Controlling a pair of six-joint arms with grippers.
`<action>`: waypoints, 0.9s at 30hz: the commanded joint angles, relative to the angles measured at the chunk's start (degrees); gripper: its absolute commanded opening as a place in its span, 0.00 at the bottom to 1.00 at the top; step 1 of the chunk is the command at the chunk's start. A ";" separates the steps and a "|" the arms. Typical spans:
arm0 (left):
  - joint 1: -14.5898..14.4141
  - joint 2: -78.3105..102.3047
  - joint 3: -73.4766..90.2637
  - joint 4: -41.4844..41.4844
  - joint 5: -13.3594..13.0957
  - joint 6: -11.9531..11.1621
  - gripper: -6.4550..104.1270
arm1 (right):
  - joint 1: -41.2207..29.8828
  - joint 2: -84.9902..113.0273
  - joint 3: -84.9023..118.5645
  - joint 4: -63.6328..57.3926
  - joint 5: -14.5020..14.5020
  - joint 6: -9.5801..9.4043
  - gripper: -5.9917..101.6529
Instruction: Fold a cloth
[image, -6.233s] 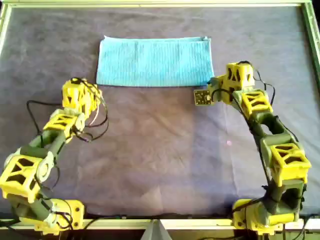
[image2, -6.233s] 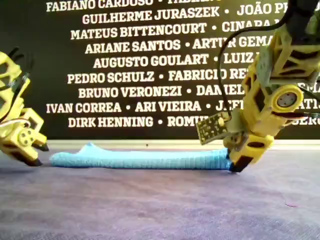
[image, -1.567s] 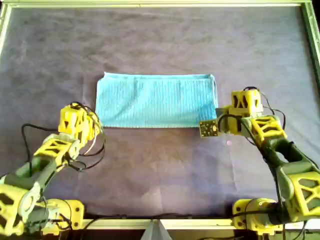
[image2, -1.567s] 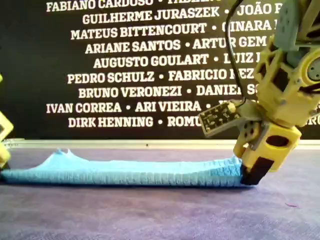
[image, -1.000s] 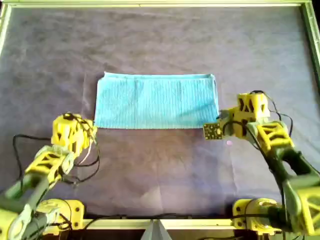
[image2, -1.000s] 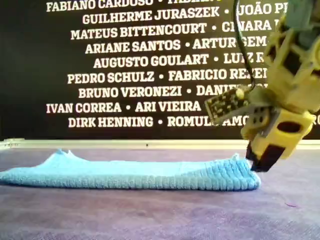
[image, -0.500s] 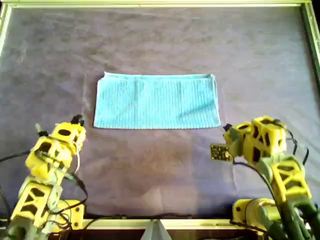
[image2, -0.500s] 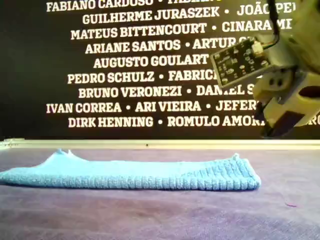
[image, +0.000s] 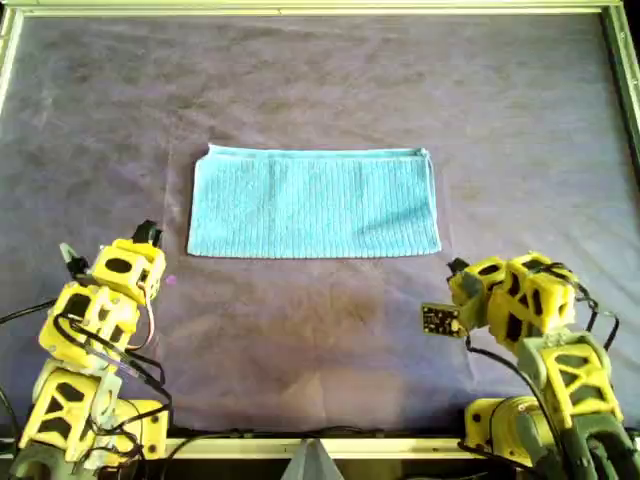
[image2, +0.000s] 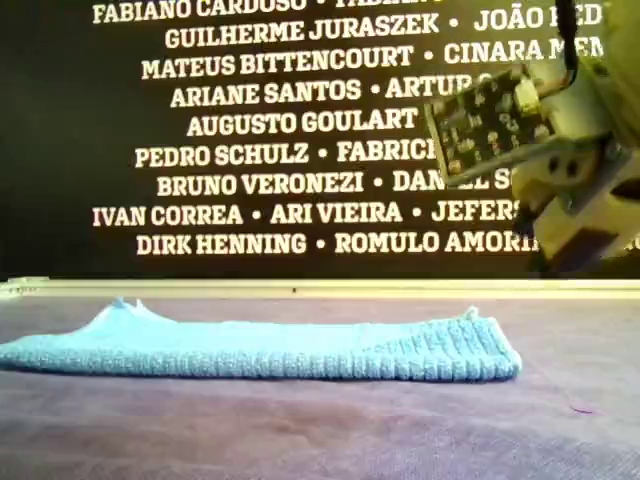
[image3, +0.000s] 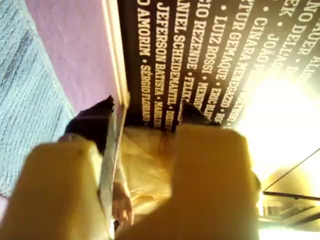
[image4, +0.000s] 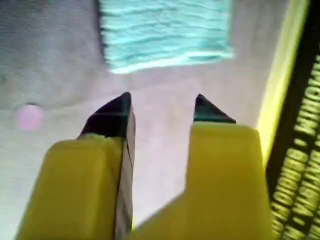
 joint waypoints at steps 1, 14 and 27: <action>0.44 0.97 -0.79 -0.53 -0.44 0.26 0.49 | -0.26 -12.92 -9.14 -1.58 -0.18 -1.41 0.52; 0.44 0.97 -0.79 -0.53 -0.44 0.26 0.49 | 0.44 -56.43 -37.44 -1.67 -0.26 -4.75 0.80; 0.44 0.97 -0.79 -0.53 -0.44 0.26 0.48 | 0.53 -71.10 -54.32 -1.32 -0.35 -4.75 0.72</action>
